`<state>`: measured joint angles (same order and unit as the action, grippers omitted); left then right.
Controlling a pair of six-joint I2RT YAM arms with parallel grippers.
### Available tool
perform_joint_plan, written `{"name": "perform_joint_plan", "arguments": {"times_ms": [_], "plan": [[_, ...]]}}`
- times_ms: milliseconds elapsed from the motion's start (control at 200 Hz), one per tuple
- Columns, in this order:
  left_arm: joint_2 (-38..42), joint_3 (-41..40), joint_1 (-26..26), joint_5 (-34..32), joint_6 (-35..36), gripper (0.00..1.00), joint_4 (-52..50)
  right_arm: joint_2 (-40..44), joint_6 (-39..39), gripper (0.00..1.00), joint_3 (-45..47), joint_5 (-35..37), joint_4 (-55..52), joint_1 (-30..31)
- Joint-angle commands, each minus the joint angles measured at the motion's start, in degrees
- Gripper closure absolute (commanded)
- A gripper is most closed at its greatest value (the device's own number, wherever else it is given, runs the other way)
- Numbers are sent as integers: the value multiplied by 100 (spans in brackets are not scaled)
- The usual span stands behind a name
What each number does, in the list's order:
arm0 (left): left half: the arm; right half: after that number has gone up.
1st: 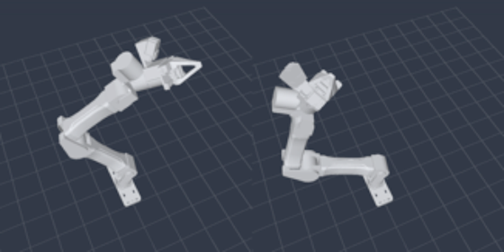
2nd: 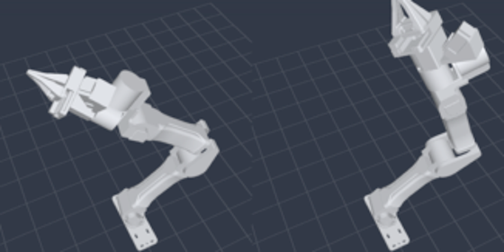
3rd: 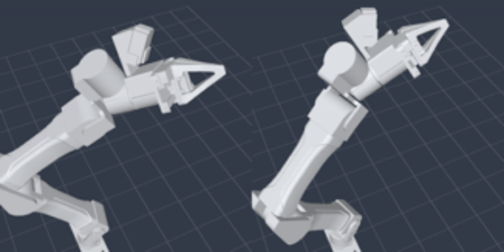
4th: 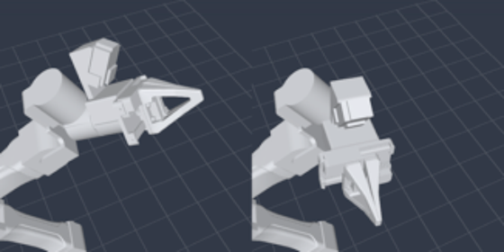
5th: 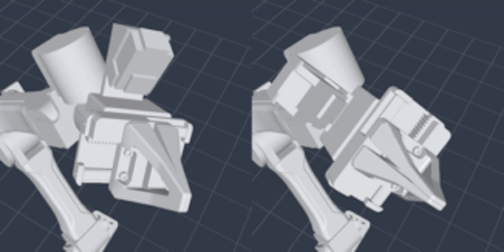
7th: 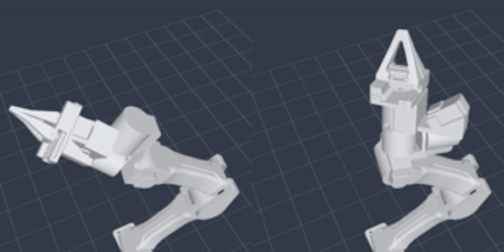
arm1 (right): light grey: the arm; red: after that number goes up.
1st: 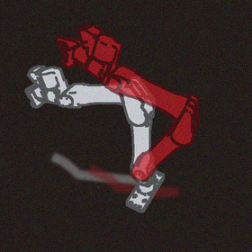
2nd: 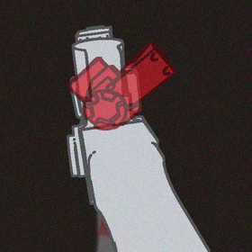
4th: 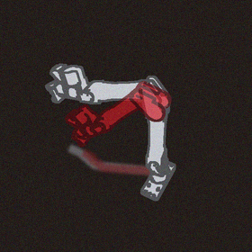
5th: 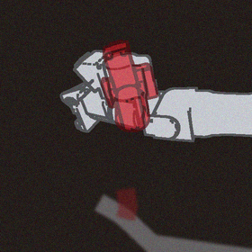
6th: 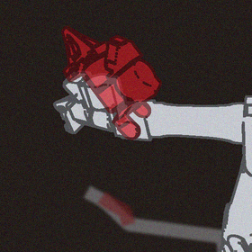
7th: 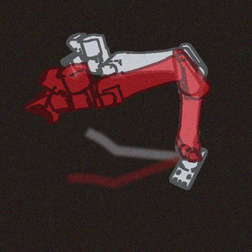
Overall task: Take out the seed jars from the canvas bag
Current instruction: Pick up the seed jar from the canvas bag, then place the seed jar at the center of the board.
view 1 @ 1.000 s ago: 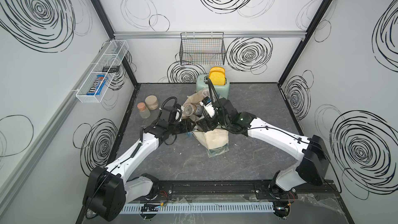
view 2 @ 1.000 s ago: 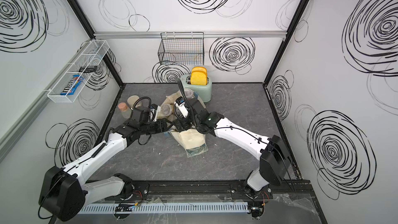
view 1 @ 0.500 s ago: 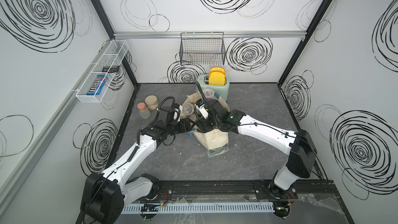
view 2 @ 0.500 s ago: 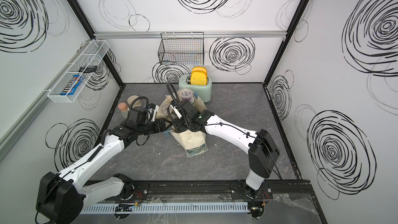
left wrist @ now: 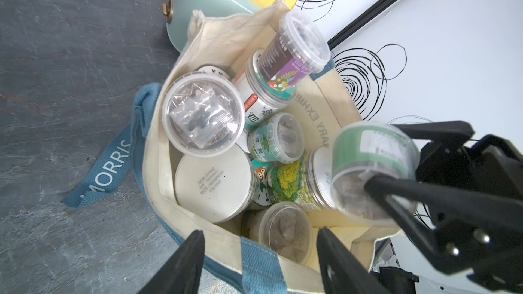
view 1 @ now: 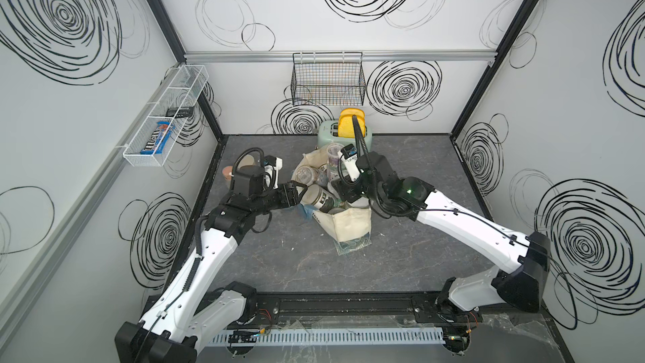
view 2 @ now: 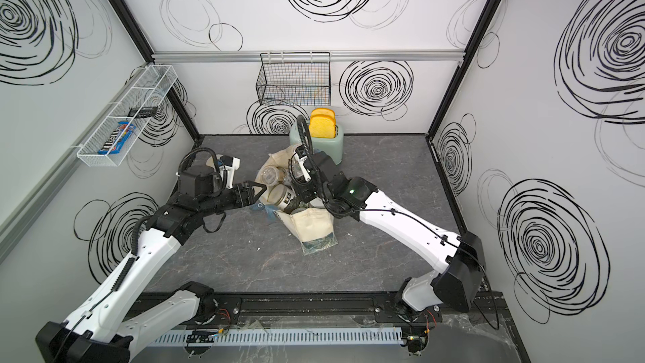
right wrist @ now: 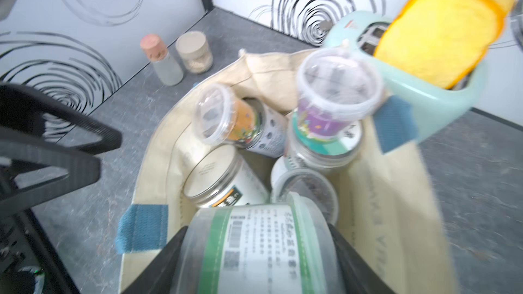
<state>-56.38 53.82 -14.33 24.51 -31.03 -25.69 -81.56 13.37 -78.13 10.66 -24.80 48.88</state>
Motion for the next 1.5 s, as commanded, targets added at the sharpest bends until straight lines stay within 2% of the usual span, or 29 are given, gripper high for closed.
{"name": "perform_joint_plan", "arguments": {"times_ms": [0,300,410,555,840,946,1016,1096,1261,1436,1496], "plan": [[46,152,99,193,131,32,-163,324,138,44,97,353,-12,-423],[66,278,224,356,293,32,-305,1113,319,43,526,628,-271,-2280],[48,205,238,424,306,32,-229,955,339,43,749,1317,-424,-2835],[-20,54,247,571,329,32,-77,172,523,44,847,2396,-745,-3242],[-147,-56,62,612,352,32,69,-1803,682,45,371,3939,-1669,-3256],[-163,-130,40,612,325,32,175,-2981,1561,46,-350,4585,-2950,-3271],[-178,-175,27,603,322,32,218,-3666,1780,47,-630,4868,-3376,-3248],[-172,-205,22,582,320,32,240,-4080,1528,47,-631,4669,-3077,-3236],[-140,-205,45,511,351,32,207,-4291,1183,45,-440,4193,-2389,-3083],[-150,-232,60,461,360,32,190,-4449,1021,34,-640,3937,-2278,-2797],[-150,-241,68,433,364,31,187,-4496,1002,23,-720,3860,-2284,-2720]]}}
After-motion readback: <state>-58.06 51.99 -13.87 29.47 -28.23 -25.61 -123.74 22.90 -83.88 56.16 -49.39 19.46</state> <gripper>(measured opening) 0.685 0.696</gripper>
